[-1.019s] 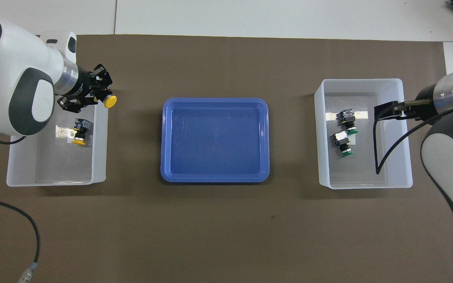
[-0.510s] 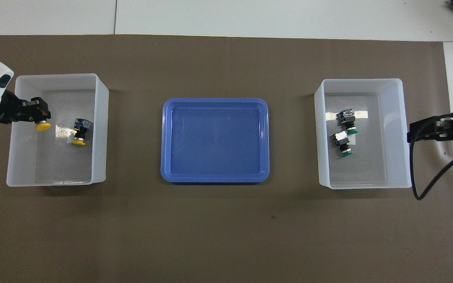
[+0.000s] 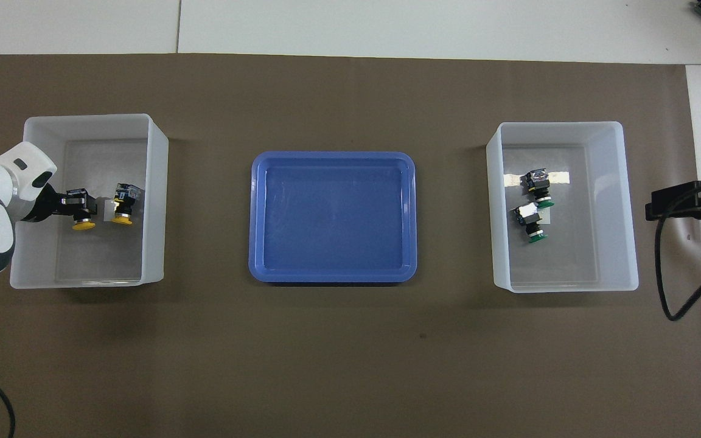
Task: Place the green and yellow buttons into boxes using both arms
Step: 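Lower the yellow button into the left bin and open the left gripper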
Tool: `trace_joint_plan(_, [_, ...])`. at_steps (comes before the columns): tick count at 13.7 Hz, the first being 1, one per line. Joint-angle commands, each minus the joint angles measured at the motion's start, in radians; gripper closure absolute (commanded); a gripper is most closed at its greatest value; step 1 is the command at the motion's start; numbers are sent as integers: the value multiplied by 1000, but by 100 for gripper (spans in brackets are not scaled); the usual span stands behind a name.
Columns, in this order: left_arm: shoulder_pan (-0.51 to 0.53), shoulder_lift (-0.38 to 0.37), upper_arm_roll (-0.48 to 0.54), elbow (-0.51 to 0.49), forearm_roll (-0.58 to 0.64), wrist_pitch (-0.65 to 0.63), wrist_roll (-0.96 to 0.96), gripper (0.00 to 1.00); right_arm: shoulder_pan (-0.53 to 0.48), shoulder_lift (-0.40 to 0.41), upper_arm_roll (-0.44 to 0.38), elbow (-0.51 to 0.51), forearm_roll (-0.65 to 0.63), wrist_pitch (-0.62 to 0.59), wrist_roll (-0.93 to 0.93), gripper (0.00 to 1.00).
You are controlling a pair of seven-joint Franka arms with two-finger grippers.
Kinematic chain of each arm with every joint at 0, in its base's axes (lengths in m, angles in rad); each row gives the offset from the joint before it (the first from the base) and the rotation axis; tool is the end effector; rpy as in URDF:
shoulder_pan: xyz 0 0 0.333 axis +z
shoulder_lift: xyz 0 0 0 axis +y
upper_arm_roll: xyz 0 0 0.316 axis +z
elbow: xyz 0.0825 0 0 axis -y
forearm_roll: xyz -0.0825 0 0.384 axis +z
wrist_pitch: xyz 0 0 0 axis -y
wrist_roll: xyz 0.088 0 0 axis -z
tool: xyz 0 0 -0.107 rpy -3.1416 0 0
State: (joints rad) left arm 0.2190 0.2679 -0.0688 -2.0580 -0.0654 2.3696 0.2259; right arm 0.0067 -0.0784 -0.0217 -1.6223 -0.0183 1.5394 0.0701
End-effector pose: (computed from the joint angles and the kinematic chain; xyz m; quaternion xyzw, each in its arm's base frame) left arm 0.5853 0.0889 0.3101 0.9991 -0.0135 0.0276 0.0277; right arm 0.5266 -0.0104 0.6399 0.9990 -0.0428 -0.0020 0.0084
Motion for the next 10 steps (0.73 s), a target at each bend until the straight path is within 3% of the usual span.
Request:
trace_joint_plan(1, [8, -33, -5, -10, 2, -13, 32, 15, -1, -14, 5, -16, -5, 2, -27, 0])
trace_joint_plan(6, [-47, -41, -5, 319, 22, -471, 20, 14, -20, 25, 2, -1, -2, 22, -36, 0])
trace_joint_plan(10, [-179, -55, -5, 446, 108, -636, -135, 13, -14, 20, 2, -10, 3, 21, -27, 0])
